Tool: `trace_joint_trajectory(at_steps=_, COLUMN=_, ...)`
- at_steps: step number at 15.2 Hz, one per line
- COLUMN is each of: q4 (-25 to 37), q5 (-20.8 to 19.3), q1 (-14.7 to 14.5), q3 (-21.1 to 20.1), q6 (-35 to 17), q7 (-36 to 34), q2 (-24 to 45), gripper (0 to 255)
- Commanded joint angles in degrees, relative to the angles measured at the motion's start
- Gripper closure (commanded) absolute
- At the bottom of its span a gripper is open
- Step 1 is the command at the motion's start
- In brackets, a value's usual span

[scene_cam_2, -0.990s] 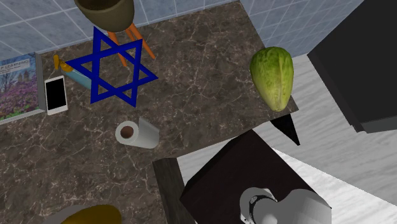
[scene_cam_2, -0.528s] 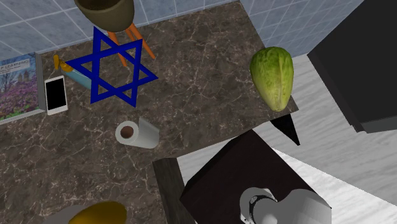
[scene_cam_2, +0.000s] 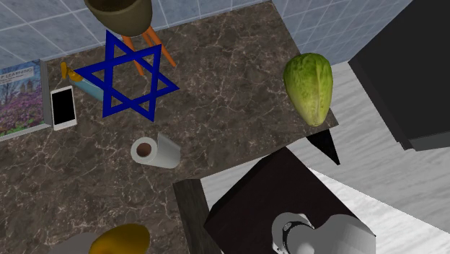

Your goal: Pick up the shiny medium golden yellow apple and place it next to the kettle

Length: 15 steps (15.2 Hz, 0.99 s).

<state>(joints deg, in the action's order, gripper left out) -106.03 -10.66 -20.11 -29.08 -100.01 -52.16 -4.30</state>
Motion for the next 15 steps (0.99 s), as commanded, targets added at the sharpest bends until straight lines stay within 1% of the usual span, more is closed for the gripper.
trace_joint_trajectory(at_steps=1, q4=-1.7, q5=0.0, q1=0.0, q3=0.0, q6=-1.6, q7=-0.2, q2=-0.2, gripper=255)
trace_joint_trajectory(at_steps=4, q4=-3.5, q5=-0.1, q1=0.0, q3=0.0, q6=-3.4, q7=-0.6, q2=-0.1, gripper=255)
trace_joint_trajectory(at_steps=11, q4=-3.5, q5=-0.1, q1=0.0, q3=0.0, q6=-3.4, q7=-0.6, q2=-0.1, gripper=255)
trace_joint_trajectory(at_steps=12, q4=-3.5, q5=-0.1, q1=0.0, q3=0.0, q6=-3.4, q7=-0.6, q2=-0.1, gripper=0)
trace_joint_trajectory(at_steps=15, q4=-3.5, q5=-0.1, q1=0.0, q3=0.0, q6=-3.4, q7=-0.6, q2=-0.1, gripper=0)
